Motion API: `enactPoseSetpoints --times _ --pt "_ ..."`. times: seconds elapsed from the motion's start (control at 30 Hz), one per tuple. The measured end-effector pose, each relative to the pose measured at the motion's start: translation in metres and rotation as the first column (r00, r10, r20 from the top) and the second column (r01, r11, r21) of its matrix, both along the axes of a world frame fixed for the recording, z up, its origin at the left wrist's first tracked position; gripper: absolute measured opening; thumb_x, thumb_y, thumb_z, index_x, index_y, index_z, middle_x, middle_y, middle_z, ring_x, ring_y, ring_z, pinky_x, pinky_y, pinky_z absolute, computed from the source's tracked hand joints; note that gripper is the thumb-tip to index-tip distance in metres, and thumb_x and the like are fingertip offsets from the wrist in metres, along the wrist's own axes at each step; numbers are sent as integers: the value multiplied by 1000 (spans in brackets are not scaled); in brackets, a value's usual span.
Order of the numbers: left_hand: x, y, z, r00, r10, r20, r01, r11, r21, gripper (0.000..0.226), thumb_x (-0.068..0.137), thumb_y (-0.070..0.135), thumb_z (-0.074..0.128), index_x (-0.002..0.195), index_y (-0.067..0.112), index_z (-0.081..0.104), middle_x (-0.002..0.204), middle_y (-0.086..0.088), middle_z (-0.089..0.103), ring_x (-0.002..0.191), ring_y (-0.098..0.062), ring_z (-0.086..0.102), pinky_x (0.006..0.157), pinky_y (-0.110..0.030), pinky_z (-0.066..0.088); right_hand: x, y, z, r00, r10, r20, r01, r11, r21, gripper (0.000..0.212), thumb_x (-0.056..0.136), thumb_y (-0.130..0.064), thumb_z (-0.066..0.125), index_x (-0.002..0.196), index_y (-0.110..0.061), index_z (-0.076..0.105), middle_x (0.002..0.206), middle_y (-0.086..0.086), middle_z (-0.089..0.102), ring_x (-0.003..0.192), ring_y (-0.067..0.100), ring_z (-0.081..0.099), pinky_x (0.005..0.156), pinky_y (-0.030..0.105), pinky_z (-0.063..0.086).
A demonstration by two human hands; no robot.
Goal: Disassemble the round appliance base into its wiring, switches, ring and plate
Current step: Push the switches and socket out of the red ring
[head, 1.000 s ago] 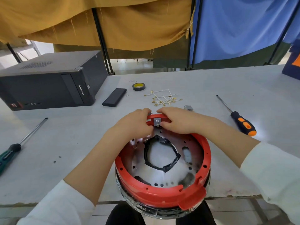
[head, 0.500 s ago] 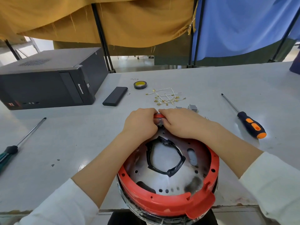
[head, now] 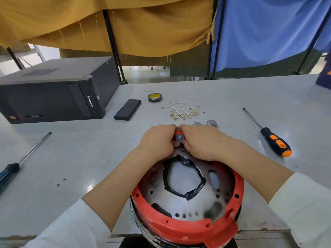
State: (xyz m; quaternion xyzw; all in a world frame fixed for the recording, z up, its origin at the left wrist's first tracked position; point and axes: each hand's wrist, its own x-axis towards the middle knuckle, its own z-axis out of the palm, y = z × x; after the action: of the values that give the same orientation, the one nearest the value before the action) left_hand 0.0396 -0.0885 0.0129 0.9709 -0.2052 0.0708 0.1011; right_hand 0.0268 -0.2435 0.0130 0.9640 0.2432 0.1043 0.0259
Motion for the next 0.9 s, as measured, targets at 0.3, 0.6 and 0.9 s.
enactPoseSetpoints --times 0.3,0.6,0.9 --pt "-6 -7 5 995 41 86 -47 996 70 18 81 19 53 100 19 53 95 -9 63 86 -32 57 58 -31 29 -7 4 -1 993 -8 115 22 993 -119 31 95 -29 37 120 -10 39 112 10 55 84 30 60 56 34 24" --pt "-3 -8 6 996 39 76 -46 996 83 20 82 15 52 101 18 54 96 -9 63 88 -33 57 59 -31 31 -8 8 -3 991 -54 126 76 981 -177 34 93 -28 39 121 -8 38 112 10 54 85 29 62 46 31 10" --pt "1 -8 5 995 66 70 -67 998 20 28 79 5 47 104 16 53 95 -11 62 82 -32 56 57 -31 31 -2 9 -4 990 -69 127 85 989 -123 31 91 -23 42 119 -9 37 107 6 57 82 28 61 45 31 11"
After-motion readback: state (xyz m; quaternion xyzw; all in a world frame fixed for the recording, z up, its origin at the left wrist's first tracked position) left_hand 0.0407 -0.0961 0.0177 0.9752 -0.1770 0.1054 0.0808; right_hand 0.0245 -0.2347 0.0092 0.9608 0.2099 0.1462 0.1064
